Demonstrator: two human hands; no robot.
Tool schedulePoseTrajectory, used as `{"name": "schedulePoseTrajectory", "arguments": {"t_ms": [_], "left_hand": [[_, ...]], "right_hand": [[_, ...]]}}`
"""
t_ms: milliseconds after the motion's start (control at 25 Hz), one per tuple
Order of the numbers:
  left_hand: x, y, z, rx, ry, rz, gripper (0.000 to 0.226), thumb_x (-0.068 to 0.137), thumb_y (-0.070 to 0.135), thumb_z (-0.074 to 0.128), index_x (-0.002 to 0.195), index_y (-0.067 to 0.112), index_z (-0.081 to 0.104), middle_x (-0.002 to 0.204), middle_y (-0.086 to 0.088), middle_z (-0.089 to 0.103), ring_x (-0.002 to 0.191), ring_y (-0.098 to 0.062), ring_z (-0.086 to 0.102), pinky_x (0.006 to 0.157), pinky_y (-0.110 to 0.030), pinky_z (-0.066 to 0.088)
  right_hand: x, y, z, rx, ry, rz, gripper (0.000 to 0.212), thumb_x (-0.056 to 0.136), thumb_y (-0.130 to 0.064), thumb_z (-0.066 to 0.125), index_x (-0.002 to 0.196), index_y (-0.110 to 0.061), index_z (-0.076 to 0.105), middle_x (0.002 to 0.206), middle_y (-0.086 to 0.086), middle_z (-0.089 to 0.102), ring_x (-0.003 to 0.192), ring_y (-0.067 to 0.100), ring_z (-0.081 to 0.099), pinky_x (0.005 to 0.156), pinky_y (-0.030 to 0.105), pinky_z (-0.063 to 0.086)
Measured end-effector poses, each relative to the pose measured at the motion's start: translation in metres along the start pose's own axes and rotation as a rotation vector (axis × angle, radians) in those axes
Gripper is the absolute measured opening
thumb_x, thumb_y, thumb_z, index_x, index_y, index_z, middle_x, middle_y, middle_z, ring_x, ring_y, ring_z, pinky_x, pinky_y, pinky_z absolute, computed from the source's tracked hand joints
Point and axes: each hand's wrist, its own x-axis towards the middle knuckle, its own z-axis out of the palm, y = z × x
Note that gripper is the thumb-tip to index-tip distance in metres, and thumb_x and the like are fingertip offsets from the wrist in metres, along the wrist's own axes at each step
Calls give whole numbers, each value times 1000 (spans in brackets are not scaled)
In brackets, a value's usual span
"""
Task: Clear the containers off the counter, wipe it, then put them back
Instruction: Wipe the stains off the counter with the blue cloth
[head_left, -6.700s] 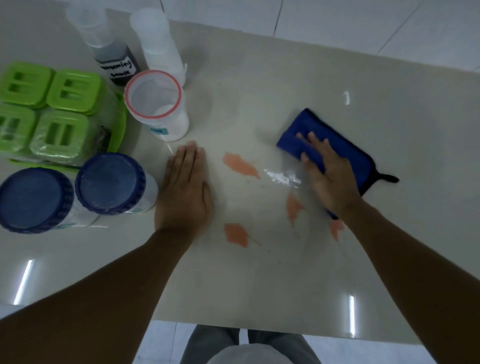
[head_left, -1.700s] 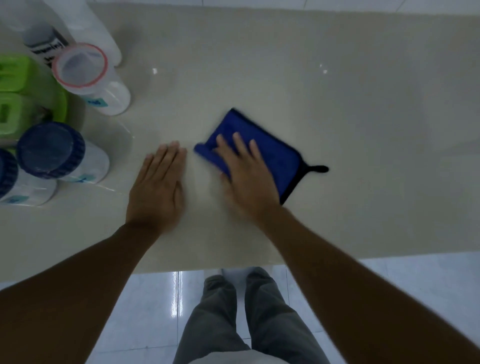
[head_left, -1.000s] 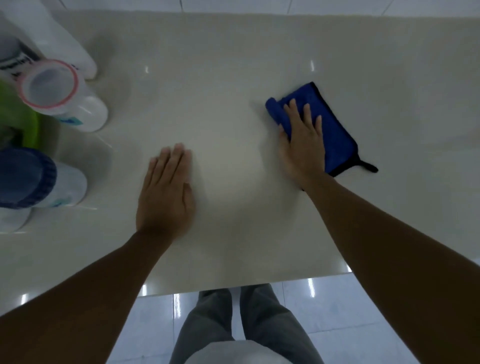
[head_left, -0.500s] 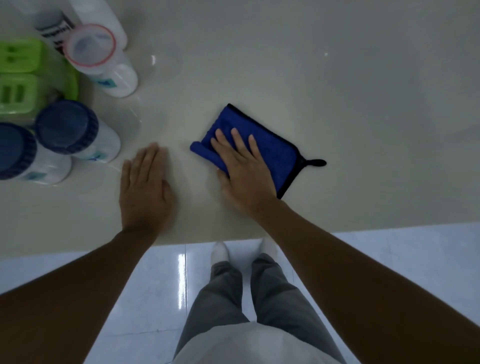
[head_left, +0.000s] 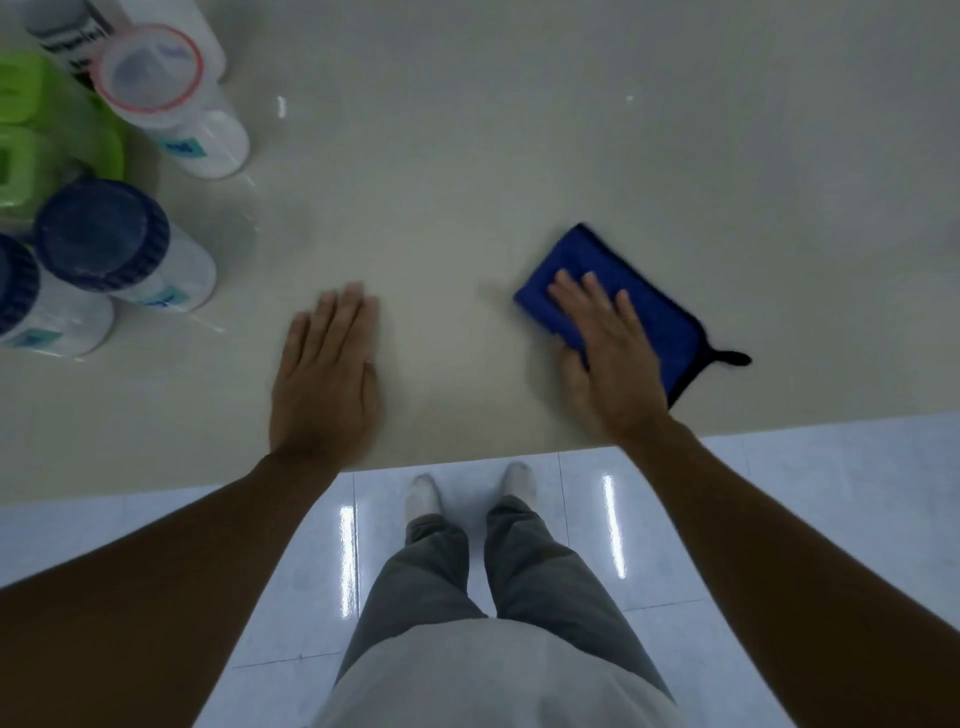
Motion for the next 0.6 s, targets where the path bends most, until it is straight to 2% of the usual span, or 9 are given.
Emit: {"name": "schedulePoseTrajectory", "arguments": {"t_ms": [120,200,240,320,400,520,600], "left_hand": [[-1,3,1,0,16,-6,59,98,20,28,156,9,34,165,-9,30,154,-30,25,126,-49,19],[1,3,1,1,25,-4,59,98,20,28,156,9,34,165,-10,31,154,-30,25,125,-50,20],[0,4,0,4,24,-2,59,98,20,28,156,8,34,165,-10,31,154,-30,25,125,-50,21],[0,4,1,2,20,-2,59,99,21,29,157,9,33,165,-10,31,155,-29,24,125,-50,22],[-2,2,2,-5,0,-8,58,101,22,30,158,9,30,166,-9,28,156,-27,20,125,-51,21],[-2,2,3,14,5,-3,57,102,23,28,157,9,30,166,-10,28,156,-28,21,126,-50,20],[-1,1,1,17,3,-9,57,102,23,26,157,9,32,166,-10,29,155,-29,23,126,-49,19]], "right_hand": [[26,-1,-3,26,63,262,63,95,-28,31,157,-16,35,166,-1,31,157,22,18,129,47,9],[38,-30,7,6,57,339,68,92,-29,29,159,-13,31,167,2,27,157,28,15,129,47,6],[40,-52,15,15,55,312,70,91,-29,29,158,-11,32,167,5,28,157,32,17,129,49,8],[34,-99,31,27,29,126,70,90,-32,31,156,-8,38,165,8,33,155,36,23,127,53,14],[14,-125,37,21,-52,-55,68,94,-33,31,157,-10,36,165,5,32,156,30,20,128,51,14],[-6,-88,29,38,-48,-156,64,93,-29,35,155,-10,40,163,3,36,156,24,24,128,49,15],[-5,-57,23,18,17,-65,63,92,-27,37,154,-11,42,162,2,39,154,23,27,127,51,18]]}}
